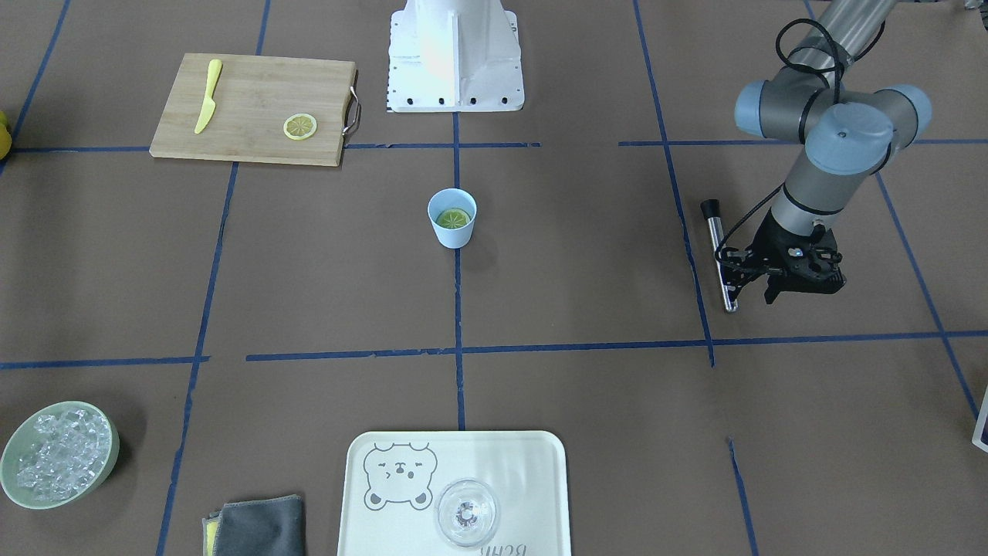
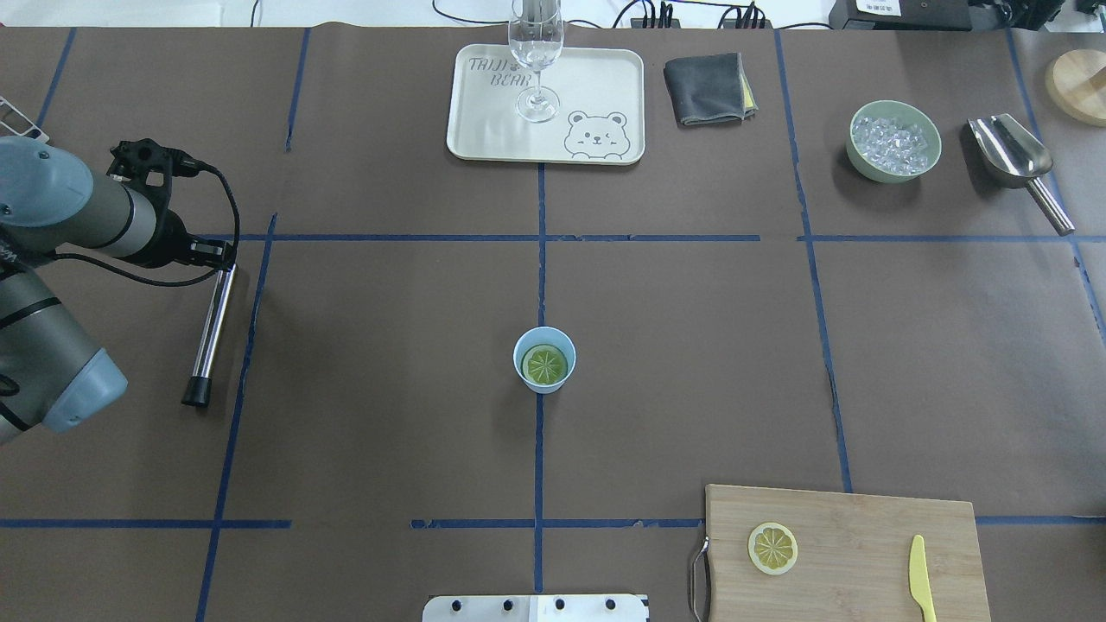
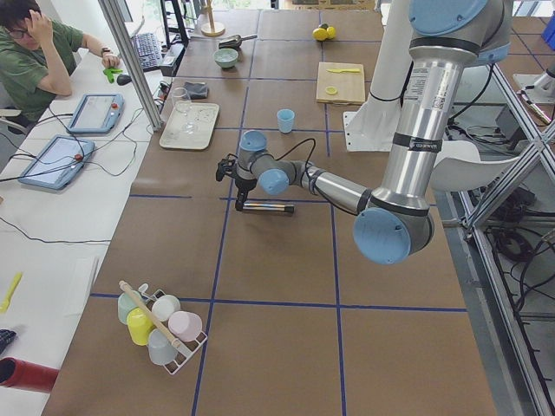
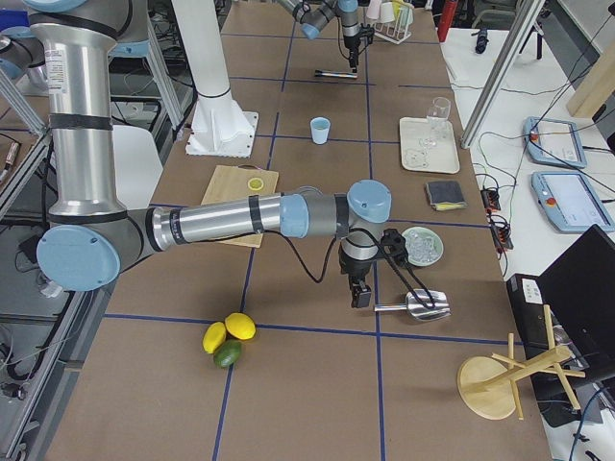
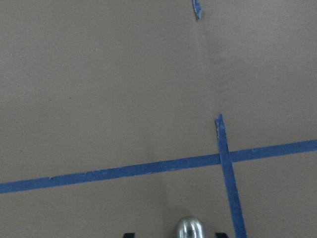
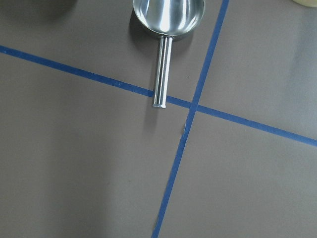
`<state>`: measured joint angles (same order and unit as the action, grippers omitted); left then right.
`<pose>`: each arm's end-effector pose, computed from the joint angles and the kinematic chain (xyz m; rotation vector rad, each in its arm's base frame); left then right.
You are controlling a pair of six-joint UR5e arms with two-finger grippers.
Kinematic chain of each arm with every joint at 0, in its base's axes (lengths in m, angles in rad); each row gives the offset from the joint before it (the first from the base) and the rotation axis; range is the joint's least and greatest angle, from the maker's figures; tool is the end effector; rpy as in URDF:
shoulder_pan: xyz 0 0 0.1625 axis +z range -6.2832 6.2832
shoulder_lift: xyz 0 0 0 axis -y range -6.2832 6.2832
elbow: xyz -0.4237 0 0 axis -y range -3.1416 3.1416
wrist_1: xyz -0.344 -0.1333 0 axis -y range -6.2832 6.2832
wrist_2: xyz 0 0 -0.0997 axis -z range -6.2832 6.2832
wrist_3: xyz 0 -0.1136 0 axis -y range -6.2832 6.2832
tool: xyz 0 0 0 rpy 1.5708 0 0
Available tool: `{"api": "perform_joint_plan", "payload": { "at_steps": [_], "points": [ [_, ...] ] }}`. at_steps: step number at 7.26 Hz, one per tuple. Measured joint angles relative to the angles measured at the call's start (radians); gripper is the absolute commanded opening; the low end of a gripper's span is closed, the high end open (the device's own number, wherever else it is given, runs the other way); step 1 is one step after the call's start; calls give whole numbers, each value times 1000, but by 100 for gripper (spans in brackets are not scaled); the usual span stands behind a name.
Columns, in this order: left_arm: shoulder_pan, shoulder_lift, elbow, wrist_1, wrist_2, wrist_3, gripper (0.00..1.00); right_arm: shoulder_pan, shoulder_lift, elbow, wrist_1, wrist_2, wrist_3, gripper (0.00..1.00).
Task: Squeeze lemon into cup
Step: 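Reach the left gripper to the metal muddler rod and grasp it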
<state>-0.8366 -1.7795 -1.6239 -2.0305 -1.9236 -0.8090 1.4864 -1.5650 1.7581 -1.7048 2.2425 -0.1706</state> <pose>0.3090 -0.4827 0.5022 0.2764 0.7391 0.0564 0.0249 -0.4485 0.6031 0.0860 -0.6705 -0.2651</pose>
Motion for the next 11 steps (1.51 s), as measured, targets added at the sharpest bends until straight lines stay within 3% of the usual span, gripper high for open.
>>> {"api": "perform_joint_plan", "payload": {
  "at_steps": [6, 7, 8, 9, 11],
  "points": [
    [45, 2, 17, -4, -1, -7, 63, 0, -19, 1, 2, -5, -1, 100],
    [49, 2, 21, -4, -1, -5, 59, 0, -20, 1, 2, -5, -2, 100],
    [52, 2, 22, -4, -2, -2, 19, 0, -20, 0, 2, -6, -3, 100],
    [53, 1, 22, -4, -2, 2, 0, -1, -20, 0, 2, -6, -3, 100],
    [53, 0, 16, -2, -4, 18, 0, 0, -21, 1, 2, -6, -3, 100]
  ]
}}
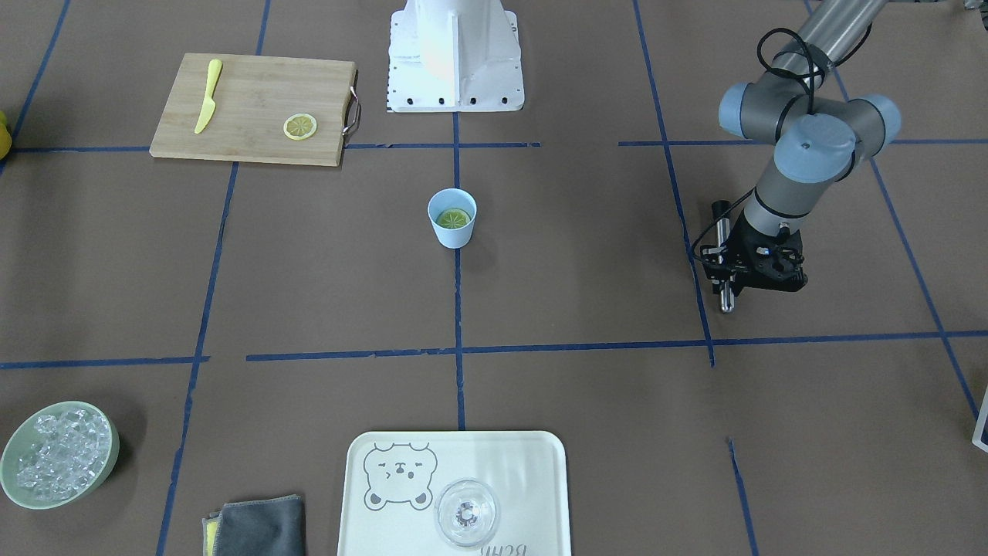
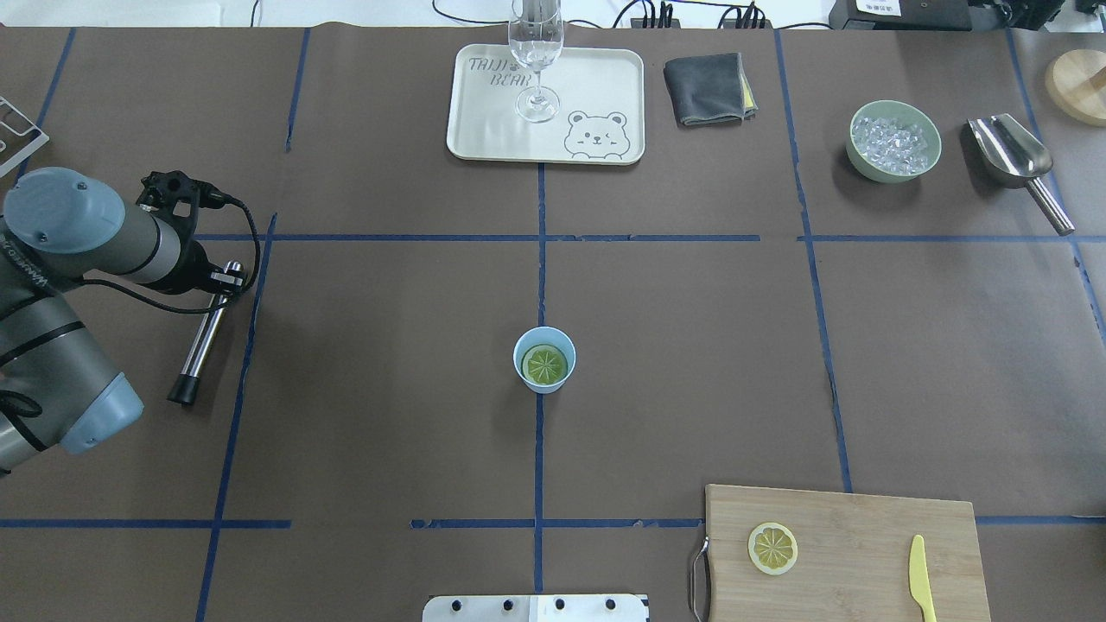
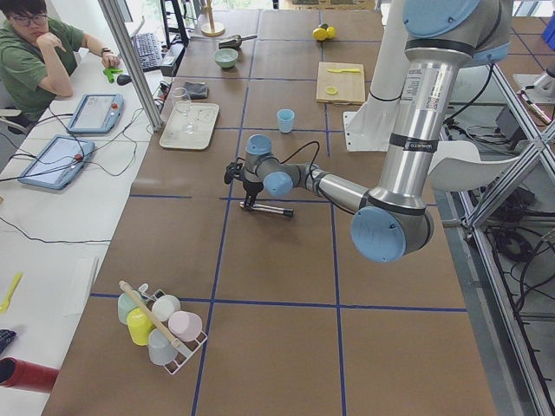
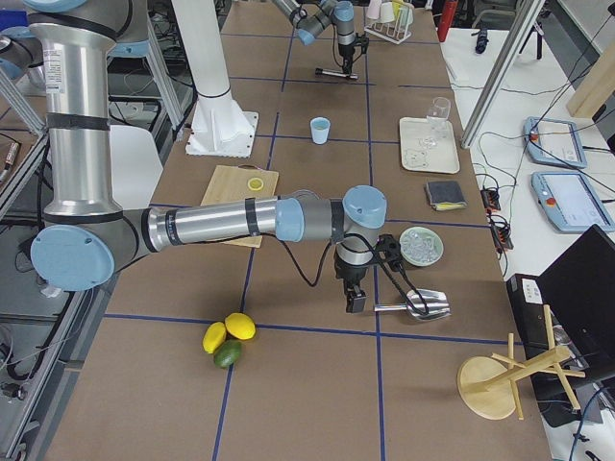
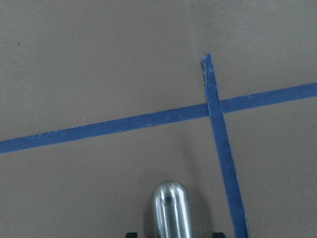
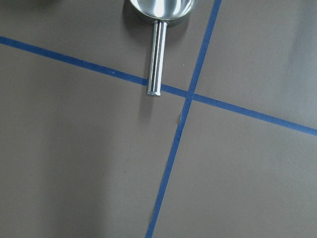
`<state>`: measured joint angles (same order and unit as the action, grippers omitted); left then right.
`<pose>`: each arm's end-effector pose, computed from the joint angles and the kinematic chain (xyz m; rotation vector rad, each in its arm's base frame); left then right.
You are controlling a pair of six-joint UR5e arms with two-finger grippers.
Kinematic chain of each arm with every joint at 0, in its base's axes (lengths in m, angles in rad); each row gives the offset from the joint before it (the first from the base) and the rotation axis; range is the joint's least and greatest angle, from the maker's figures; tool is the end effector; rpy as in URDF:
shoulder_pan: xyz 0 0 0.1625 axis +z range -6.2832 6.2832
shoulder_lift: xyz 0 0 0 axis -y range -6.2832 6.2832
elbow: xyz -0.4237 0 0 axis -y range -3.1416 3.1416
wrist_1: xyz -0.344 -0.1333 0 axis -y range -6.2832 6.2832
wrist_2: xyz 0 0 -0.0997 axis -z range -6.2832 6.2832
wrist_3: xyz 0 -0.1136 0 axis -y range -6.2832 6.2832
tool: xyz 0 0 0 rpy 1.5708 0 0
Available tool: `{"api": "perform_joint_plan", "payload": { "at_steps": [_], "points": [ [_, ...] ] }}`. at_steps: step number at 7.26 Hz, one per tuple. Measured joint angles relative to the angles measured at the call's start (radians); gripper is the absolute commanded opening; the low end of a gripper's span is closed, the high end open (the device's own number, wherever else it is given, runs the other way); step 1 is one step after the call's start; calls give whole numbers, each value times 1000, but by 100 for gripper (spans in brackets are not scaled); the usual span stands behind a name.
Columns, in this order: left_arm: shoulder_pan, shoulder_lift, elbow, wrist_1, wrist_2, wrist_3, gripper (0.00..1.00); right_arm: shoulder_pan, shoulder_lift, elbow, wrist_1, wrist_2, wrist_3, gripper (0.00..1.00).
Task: Squeeze lemon into cup
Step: 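Reach the left gripper to the metal muddler rod and grasp it, then lift the muddler and carry it over the blue cup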
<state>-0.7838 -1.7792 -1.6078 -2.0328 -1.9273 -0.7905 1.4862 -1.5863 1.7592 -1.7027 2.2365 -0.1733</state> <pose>0.3350 -0.4661 0.5096 0.2509 0.7371 0.1227 0.0261 -0.4394 0.6122 0.0692 -0.6652 -0.2619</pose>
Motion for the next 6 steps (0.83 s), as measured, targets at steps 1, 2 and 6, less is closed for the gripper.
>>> {"api": "perform_joint_plan", "payload": {
  "at_steps": [1, 2, 6],
  "points": [
    [0, 0, -6, 1, 0, 5, 0, 0, -1, 0, 0, 0, 0, 100],
    [-1, 1, -23, 5, 0, 9, 0, 0, -1, 0, 0, 0, 0, 100],
    [-2, -47, -158, -30, 6, 101, 0, 0, -3, -1, -1, -1, 4, 100]
  ]
}}
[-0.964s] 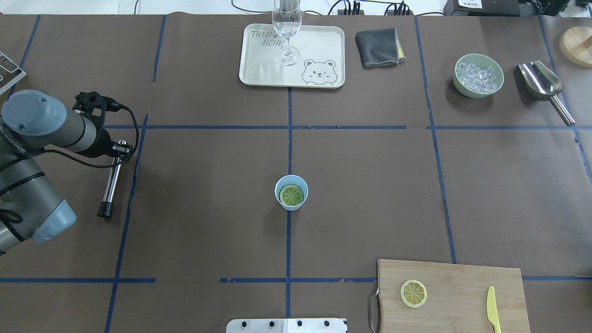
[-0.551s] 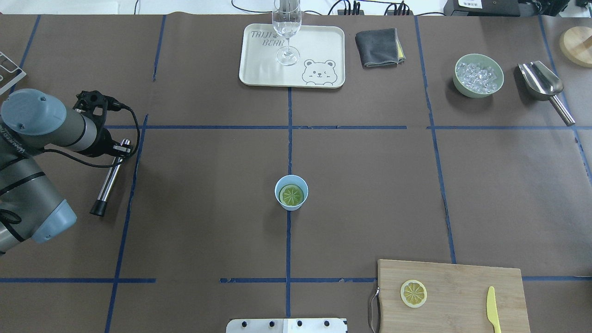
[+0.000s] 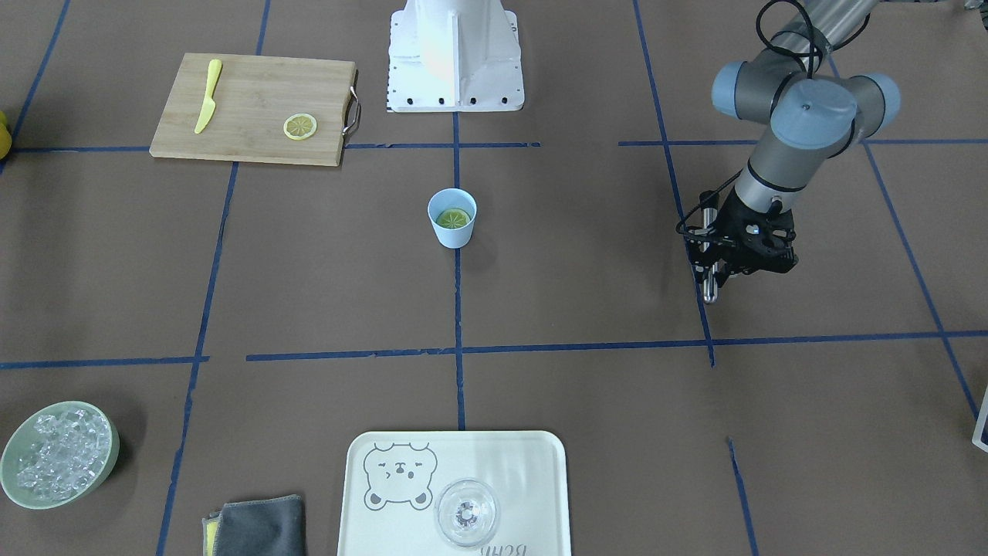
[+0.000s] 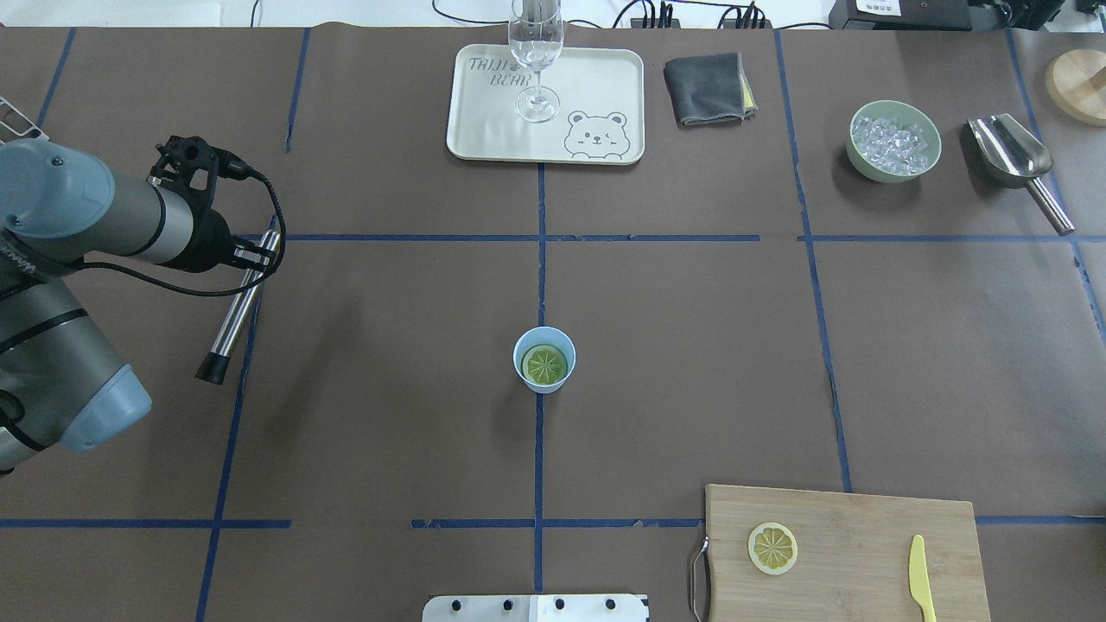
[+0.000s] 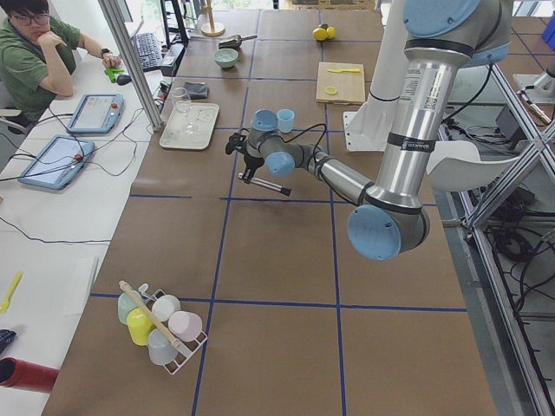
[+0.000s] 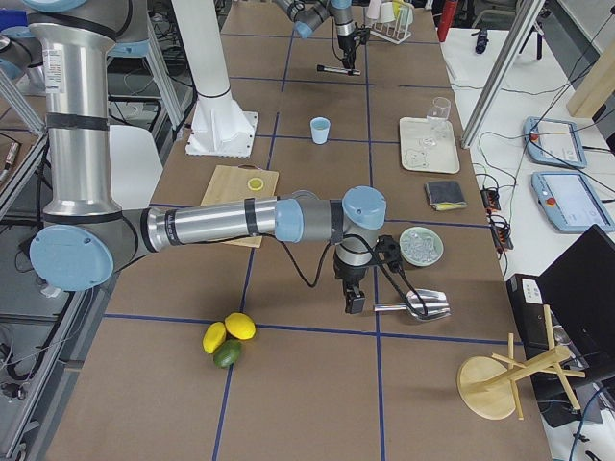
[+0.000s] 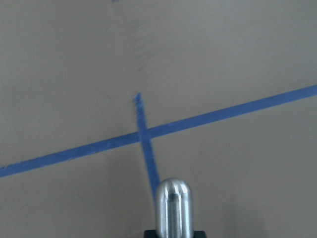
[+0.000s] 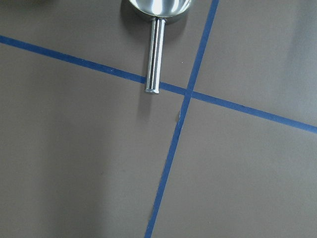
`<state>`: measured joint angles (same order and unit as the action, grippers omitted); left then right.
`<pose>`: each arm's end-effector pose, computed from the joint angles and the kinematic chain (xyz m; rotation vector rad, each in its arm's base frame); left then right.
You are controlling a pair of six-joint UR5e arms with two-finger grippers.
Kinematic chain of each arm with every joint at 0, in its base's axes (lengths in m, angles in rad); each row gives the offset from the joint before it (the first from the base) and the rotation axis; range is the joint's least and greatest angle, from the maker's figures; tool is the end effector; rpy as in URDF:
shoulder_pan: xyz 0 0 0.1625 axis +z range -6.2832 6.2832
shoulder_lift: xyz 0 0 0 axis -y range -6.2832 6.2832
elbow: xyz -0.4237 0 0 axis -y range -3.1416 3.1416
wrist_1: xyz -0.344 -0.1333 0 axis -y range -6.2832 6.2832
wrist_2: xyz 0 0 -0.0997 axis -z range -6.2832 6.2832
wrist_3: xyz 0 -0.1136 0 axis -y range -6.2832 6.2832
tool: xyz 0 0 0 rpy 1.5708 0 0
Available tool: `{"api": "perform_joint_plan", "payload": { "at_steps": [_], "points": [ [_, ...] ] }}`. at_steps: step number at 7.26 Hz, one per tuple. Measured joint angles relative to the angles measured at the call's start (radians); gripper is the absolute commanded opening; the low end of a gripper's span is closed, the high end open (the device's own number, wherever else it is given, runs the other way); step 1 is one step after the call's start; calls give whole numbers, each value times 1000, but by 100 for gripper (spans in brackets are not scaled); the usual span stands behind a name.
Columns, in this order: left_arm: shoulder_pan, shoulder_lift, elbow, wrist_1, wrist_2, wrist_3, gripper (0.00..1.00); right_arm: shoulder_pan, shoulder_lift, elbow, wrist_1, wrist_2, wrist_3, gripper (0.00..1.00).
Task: Squeeze lemon into cup
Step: 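Lift the muddler and carry it over the blue cup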
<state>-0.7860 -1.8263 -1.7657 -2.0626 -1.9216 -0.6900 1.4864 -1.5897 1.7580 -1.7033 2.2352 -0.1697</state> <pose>0.3302 -0.4640 0.4048 0.4728 0.8684 0.2522 0.0264 -0.4378 0.6143 0.0629 -0.6642 -0.2565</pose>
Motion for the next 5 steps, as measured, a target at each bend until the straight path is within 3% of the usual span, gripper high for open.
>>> {"api": "perform_joint_plan", "payload": {
  "at_steps": [3, 5],
  "points": [
    [-2, -67, -19, -287, 6, 153, 0, 1, -5, -5, 0, 1, 6, 100],
    [13, -86, 20, -583, 92, 144, 0, 11, -12, -7, -1, 5, 5, 100]
  ]
}}
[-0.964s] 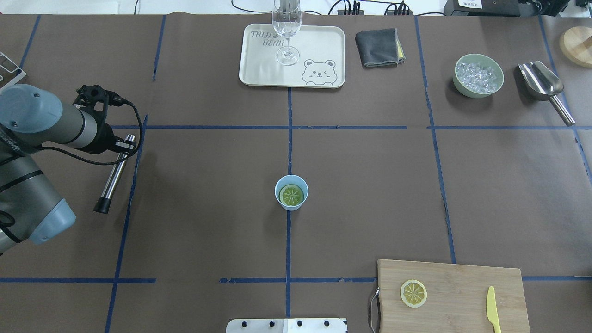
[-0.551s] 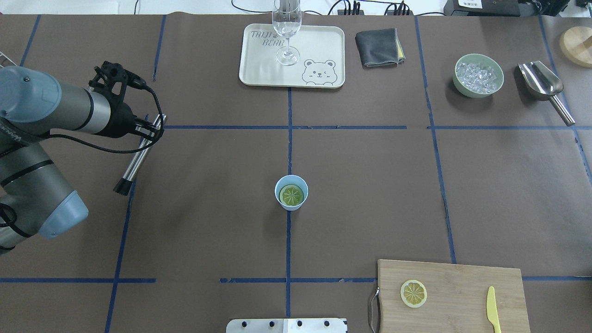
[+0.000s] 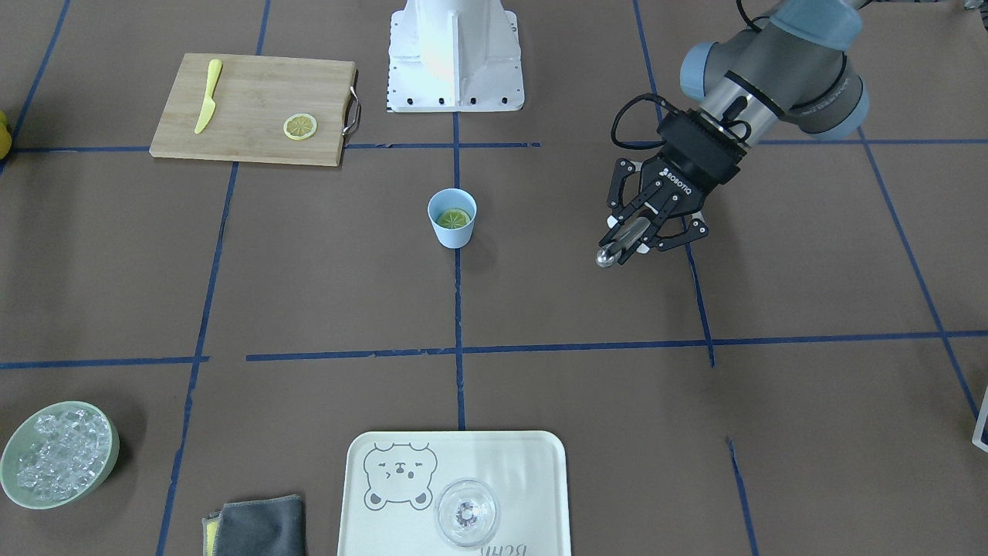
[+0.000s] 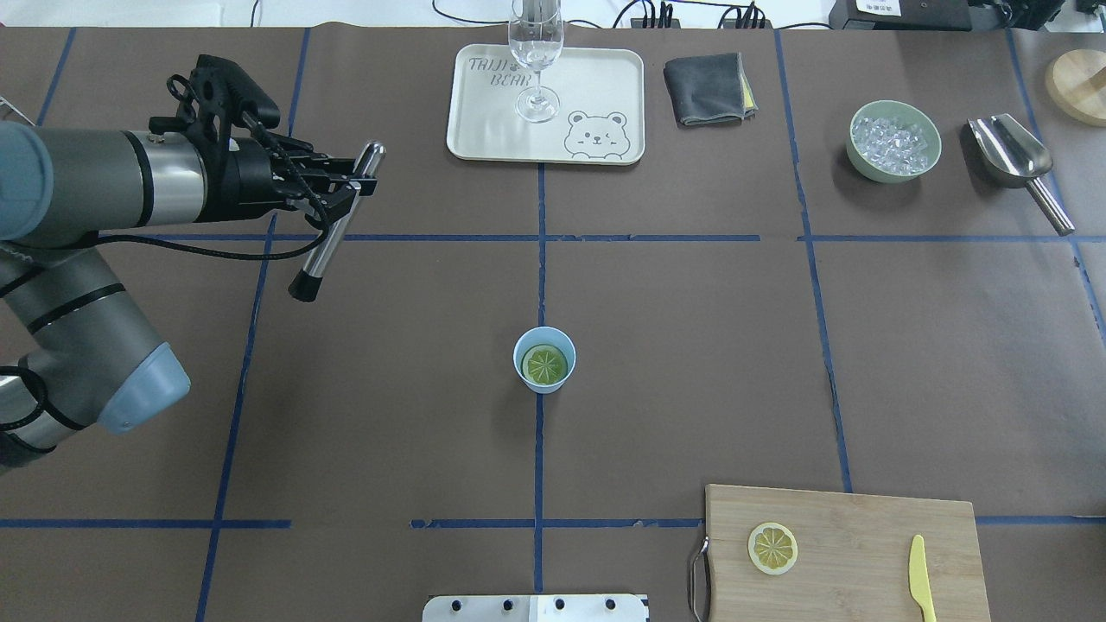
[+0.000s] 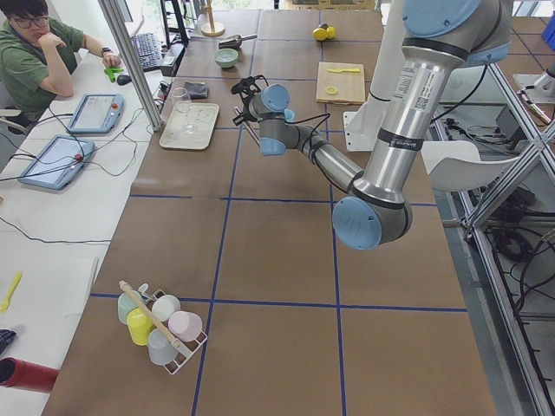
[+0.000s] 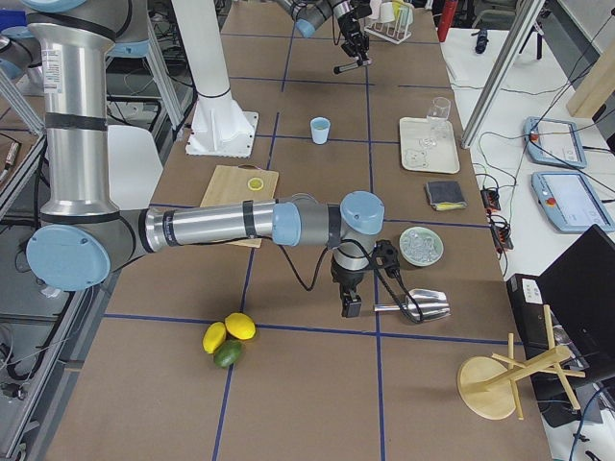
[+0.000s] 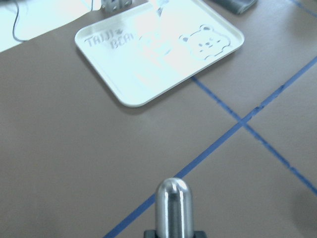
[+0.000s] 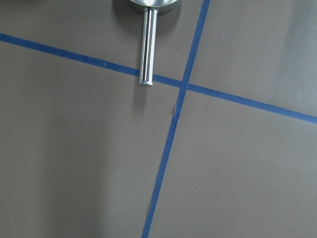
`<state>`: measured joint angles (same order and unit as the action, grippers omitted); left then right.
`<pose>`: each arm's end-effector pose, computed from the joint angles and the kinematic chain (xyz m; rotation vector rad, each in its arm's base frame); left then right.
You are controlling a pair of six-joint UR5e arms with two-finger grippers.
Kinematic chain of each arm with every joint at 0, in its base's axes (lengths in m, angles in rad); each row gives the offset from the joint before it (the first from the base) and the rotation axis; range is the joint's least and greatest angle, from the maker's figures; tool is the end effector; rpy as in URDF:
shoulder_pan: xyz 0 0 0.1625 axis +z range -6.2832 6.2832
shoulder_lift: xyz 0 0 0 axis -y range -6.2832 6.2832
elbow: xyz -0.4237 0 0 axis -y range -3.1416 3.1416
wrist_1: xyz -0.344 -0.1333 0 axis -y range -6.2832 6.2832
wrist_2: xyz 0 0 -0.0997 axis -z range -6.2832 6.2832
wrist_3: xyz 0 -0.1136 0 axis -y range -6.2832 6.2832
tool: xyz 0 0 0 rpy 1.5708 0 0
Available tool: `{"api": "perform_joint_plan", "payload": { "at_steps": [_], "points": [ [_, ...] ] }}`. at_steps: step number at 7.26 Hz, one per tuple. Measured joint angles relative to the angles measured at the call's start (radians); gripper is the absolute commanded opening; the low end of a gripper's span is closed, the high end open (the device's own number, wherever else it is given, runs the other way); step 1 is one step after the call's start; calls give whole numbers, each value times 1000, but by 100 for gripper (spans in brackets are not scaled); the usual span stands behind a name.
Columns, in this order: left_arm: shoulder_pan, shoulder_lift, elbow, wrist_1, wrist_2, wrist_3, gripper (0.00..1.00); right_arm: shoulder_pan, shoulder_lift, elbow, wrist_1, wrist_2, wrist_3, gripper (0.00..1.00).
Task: Squeeze lemon into cup
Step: 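Lift the muddler and carry it over the blue cup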
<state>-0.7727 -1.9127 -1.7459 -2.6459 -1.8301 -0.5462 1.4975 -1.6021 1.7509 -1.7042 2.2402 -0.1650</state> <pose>0.3202 -0.4577 0.2896 1.1199 1.1510 0.4019 0.0313 -0.4314 0.6225 0.0456 -0.6696 -0.2345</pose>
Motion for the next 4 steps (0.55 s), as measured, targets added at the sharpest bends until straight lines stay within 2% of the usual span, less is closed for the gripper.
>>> {"api": "perform_joint_plan", "payload": {
  "at_steps": [2, 3, 4],
  "points": [
    [60, -68, 138, -374, 103, -3, 0, 15, -7, -2, 0, 2, -1, 100],
    [83, -136, 216, -533, 123, -3, 0, 28, -10, -4, 0, 5, -1, 100],
    [103, -202, 258, -625, 131, -3, 0, 45, -14, -12, 0, 10, -7, 100]
  ]
}}
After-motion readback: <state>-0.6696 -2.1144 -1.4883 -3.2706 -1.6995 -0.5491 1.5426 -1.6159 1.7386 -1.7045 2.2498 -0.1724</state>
